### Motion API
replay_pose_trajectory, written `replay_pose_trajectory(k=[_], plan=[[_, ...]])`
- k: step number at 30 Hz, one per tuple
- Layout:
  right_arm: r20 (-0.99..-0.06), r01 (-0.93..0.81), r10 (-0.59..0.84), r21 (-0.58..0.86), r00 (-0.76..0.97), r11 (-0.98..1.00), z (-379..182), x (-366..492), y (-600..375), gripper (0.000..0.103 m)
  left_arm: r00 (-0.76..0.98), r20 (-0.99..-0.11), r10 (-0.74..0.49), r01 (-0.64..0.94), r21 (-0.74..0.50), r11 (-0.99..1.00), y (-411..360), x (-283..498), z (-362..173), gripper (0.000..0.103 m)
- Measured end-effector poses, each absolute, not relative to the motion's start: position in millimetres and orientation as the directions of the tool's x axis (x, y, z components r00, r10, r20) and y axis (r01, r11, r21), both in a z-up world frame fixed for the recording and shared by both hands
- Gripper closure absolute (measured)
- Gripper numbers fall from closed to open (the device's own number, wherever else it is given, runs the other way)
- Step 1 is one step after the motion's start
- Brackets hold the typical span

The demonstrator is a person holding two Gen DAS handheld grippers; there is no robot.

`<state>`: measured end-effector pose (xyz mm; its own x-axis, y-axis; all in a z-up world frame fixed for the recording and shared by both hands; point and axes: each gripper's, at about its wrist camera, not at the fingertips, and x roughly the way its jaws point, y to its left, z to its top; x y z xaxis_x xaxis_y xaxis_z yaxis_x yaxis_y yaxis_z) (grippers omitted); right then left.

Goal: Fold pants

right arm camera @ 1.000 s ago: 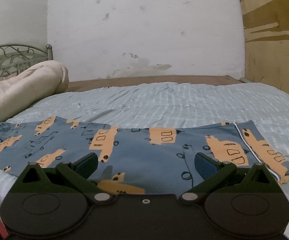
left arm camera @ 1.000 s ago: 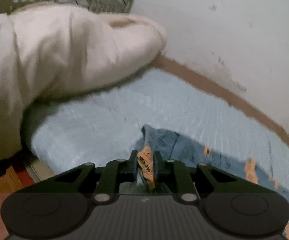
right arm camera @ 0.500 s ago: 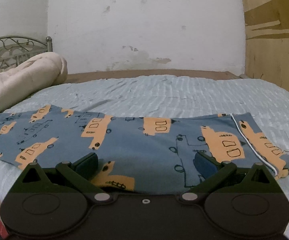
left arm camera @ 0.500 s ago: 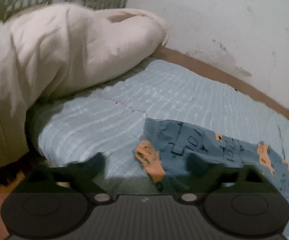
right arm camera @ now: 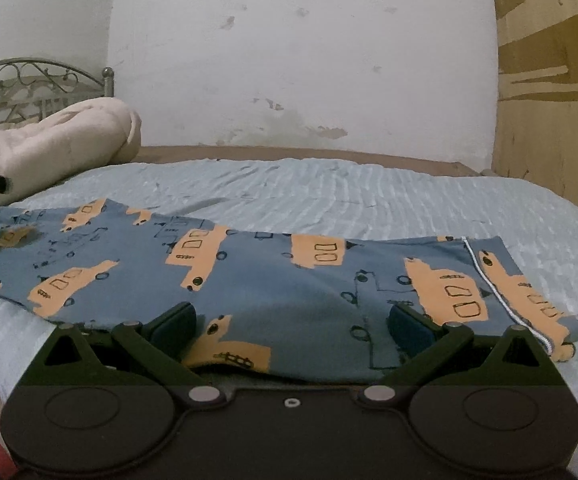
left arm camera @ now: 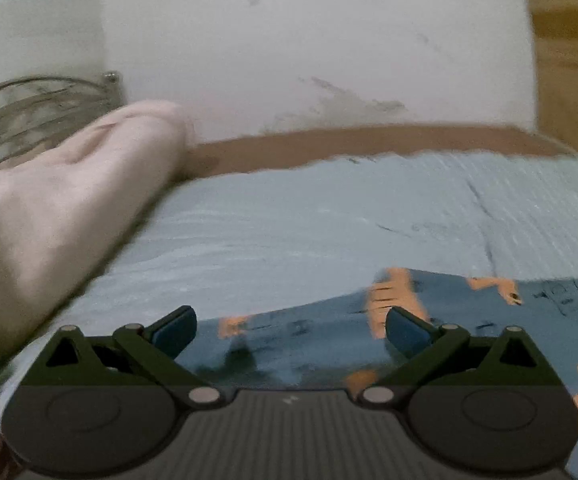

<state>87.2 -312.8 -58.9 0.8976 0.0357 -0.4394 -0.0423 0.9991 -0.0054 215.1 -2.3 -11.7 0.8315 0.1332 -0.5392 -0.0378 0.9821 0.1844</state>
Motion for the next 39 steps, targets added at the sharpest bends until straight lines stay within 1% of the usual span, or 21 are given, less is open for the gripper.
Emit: replay_pose_trajectory(k=[4,6,9,13,16,19,23,25,29,31,32,33,37,39], plan=[[-0.429,-0.004,-0.003,-0.015,0.903,1.000,-54,80,-331,0.001,0.768,-0.621,0.156,0.007,0.253,0.967,-36,273,-30,0.001],[-0.410,0.018,-0.015,0.003,0.912,1.000,-50,71,-345,0.001,0.741,-0.642,0.194,-0.003,0.286,0.958,-46,298,-39,0.002],[-0.391,0.090,-0.092,-0.022,0.916,0.996,-45,57,-364,0.001,0.732,-0.638,0.239,-0.037,0.313,0.949,-49,323,-45,0.001],[-0.378,0.175,-0.169,-0.019,0.910,0.984,-43,41,-391,0.001,0.723,-0.643,0.252,-0.084,0.280,0.956,-45,334,-49,0.001],[-0.373,0.233,-0.214,0.005,0.903,0.972,-44,33,-405,0.001,0.746,-0.618,0.248,-0.111,0.252,0.961,-41,322,-41,0.001],[-0.361,0.255,-0.223,0.042,0.906,0.966,-43,27,-413,0.001,0.775,-0.584,0.240,-0.126,0.230,0.965,-49,301,-28,0.001],[-0.378,0.242,-0.182,0.116,0.908,0.963,-38,25,-417,0.001,0.800,-0.574,0.173,-0.081,0.184,0.980,-72,261,-17,0.001],[-0.393,0.202,-0.115,0.188,0.912,0.961,-33,27,-420,0.001,0.818,-0.565,0.103,-0.032,0.133,0.991,-86,239,-13,0.001],[-0.477,0.173,0.024,0.365,0.879,0.915,-25,33,-429,0.002,0.815,-0.573,-0.089,0.111,0.003,0.994,-116,200,-13,0.001],[-0.492,0.168,0.068,0.420,0.868,0.892,-23,36,-431,0.006,0.794,-0.580,-0.180,0.203,-0.026,0.979,-134,188,-16,0.001],[-0.500,0.168,0.077,0.427,0.863,0.889,-21,38,-431,0.009,0.787,-0.579,-0.212,0.237,-0.034,0.971,-141,184,-18,0.001],[-0.507,0.170,0.077,0.424,0.858,0.890,-20,41,-430,0.009,0.781,-0.577,-0.239,0.269,-0.035,0.962,-150,180,-21,0.001],[-0.557,0.238,0.062,0.451,0.828,0.860,-30,47,-432,0.014,0.760,-0.591,-0.268,0.334,0.002,0.943,-178,173,-34,0.001],[-0.572,0.276,0.043,0.458,0.819,0.845,-39,51,-435,0.019,0.758,-0.612,-0.226,0.325,0.054,0.944,-187,172,-42,0.001]])
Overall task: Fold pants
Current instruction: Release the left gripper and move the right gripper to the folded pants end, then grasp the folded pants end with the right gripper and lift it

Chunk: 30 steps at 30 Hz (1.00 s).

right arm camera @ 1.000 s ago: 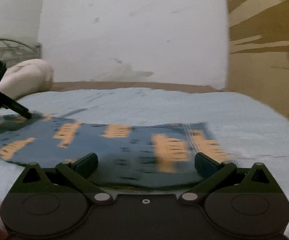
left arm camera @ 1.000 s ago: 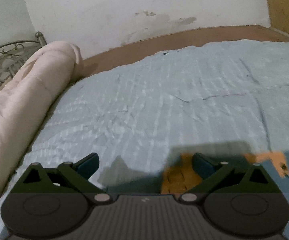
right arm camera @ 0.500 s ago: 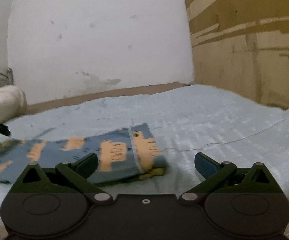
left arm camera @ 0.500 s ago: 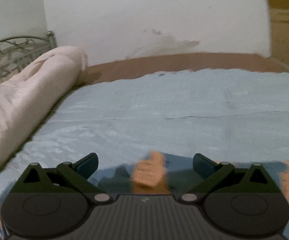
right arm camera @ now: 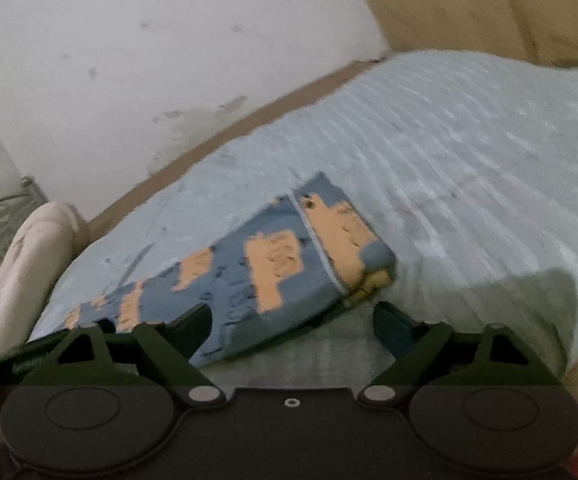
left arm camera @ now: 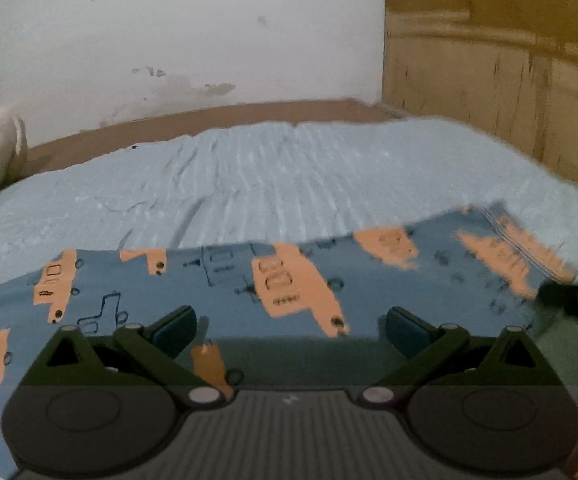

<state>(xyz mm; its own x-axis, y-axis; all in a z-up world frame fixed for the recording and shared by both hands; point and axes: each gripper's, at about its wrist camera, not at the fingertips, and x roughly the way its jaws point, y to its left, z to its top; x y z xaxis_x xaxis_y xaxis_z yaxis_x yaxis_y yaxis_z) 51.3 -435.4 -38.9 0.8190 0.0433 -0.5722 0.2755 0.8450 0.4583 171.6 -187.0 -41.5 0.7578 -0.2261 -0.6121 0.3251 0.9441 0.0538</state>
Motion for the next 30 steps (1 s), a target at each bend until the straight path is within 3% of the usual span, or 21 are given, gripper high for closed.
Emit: replay_pose_trajectory(k=[4,10,18,25,30], plan=[[-0.553,0.297,0.023,0.482,0.833,0.824,-43,53,-439,0.023,0.744,-0.645,-0.175,0.287,0.073,0.955,-188,175,-50,0.001],[-0.519,0.375,-0.019,0.591,0.855,0.714,-50,48,-460,0.060,0.729,-0.663,-0.172,0.257,0.032,0.966,-175,181,-48,0.001],[-0.531,0.413,-0.055,0.586,0.846,0.697,-49,49,-461,0.088,0.712,-0.667,-0.219,0.190,-0.117,0.975,-150,186,-36,0.001],[-0.466,0.300,-0.146,0.276,0.873,0.913,-15,58,-412,0.091,0.699,-0.601,-0.388,0.187,-0.369,0.910,-118,183,-19,0.001],[-0.390,0.136,-0.103,0.058,0.915,0.989,7,63,-358,0.091,0.710,-0.546,-0.446,0.173,-0.478,0.861,-95,180,-14,0.001]])
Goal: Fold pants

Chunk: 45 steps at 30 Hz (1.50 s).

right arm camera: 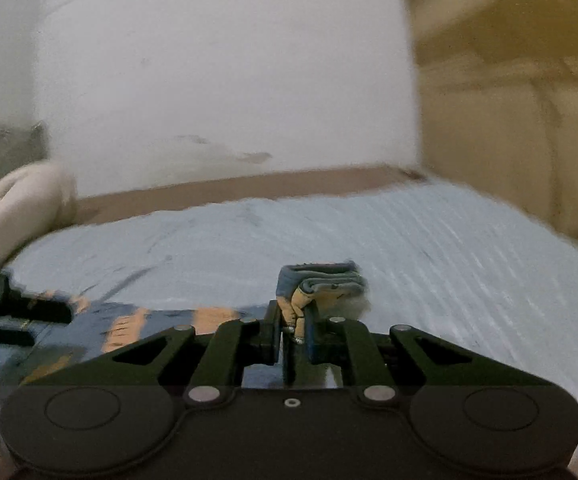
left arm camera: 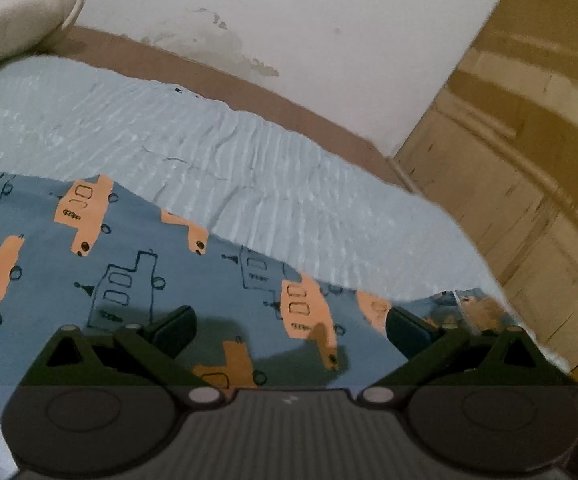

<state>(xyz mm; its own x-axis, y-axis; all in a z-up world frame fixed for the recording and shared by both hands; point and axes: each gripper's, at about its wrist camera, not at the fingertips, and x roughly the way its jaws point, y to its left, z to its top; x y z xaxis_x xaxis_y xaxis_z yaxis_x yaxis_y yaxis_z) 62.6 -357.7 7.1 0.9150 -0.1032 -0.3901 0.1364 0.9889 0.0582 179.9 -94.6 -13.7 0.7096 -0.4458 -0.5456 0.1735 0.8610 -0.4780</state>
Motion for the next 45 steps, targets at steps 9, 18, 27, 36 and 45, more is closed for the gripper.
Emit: replay_pose_trajectory(k=[9,18,27,36,45], plan=[[-0.444,-0.170,0.108,-0.102,0.890,0.980,-2,66,-269,0.092,0.705,-0.533,-0.469,0.112,-0.569,0.815,-69,181,-29,0.001],[-0.494,-0.170,0.159,0.022,0.855,0.985,-31,73,-273,0.091,0.661,-0.515,-0.546,0.201,-0.579,0.790,-90,184,-39,0.001],[-0.433,-0.113,0.308,0.419,0.847,0.901,-49,72,-317,0.090,0.568,-0.541,-0.620,0.231,-0.619,0.751,-127,210,-49,0.015],[-0.420,-0.126,0.311,0.413,0.852,0.902,-53,60,-321,0.090,0.538,-0.578,-0.613,0.181,-0.631,0.754,-136,213,-62,0.058],[-0.424,-0.145,0.297,0.354,0.856,0.924,-58,58,-317,0.090,0.548,-0.579,-0.604,0.159,-0.637,0.755,-135,210,-67,0.074]])
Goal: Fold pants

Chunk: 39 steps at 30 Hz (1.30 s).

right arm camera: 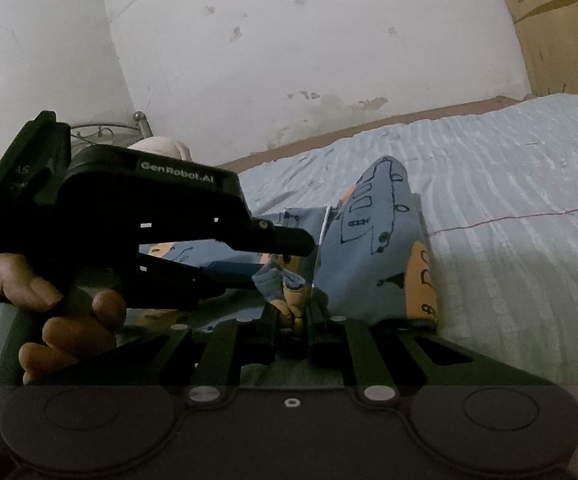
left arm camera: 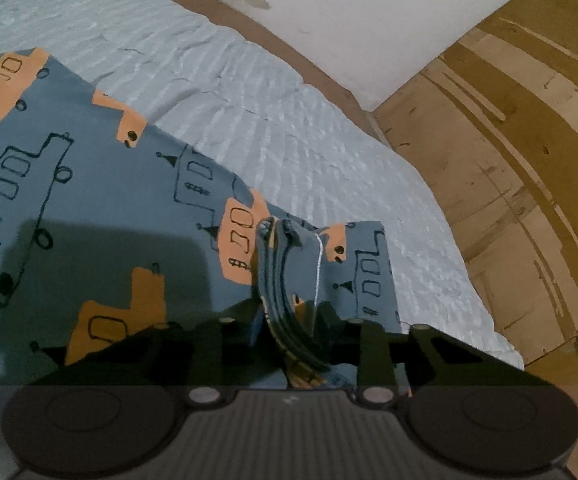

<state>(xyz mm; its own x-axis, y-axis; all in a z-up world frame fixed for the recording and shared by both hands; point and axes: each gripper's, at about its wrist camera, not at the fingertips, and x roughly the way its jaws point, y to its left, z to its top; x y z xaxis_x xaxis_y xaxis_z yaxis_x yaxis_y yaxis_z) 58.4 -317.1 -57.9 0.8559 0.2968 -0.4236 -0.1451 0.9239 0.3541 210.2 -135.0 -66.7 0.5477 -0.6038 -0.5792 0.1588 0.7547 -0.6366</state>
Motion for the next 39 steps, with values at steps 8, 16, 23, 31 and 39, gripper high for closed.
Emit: replay_pose_trajectory(k=[8,16,23,31,39], plan=[[-0.430,-0.154,0.289,0.321,0.856,0.934,-58,59,-314,0.090,0.569,-0.577,-0.585,0.180,-0.607,0.774,-139,206,-65,0.091],[-0.443,-0.170,0.267,0.248,0.856,0.954,-55,57,-306,0.090,0.590,-0.574,-0.567,0.209,-0.569,0.795,-142,199,-59,0.093],[-0.452,-0.170,0.261,0.231,0.853,0.958,-53,60,-304,0.089,0.587,-0.583,-0.562,0.215,-0.557,0.802,-144,198,-56,0.093],[-0.439,-0.163,0.204,0.131,0.875,0.978,-37,58,-291,0.087,0.594,-0.570,-0.568,0.279,-0.516,0.810,-149,199,-32,0.094],[-0.413,-0.182,0.197,0.074,0.889,0.980,-8,59,-276,0.087,0.614,-0.559,-0.556,0.287,-0.498,0.818,-127,196,-5,0.094]])
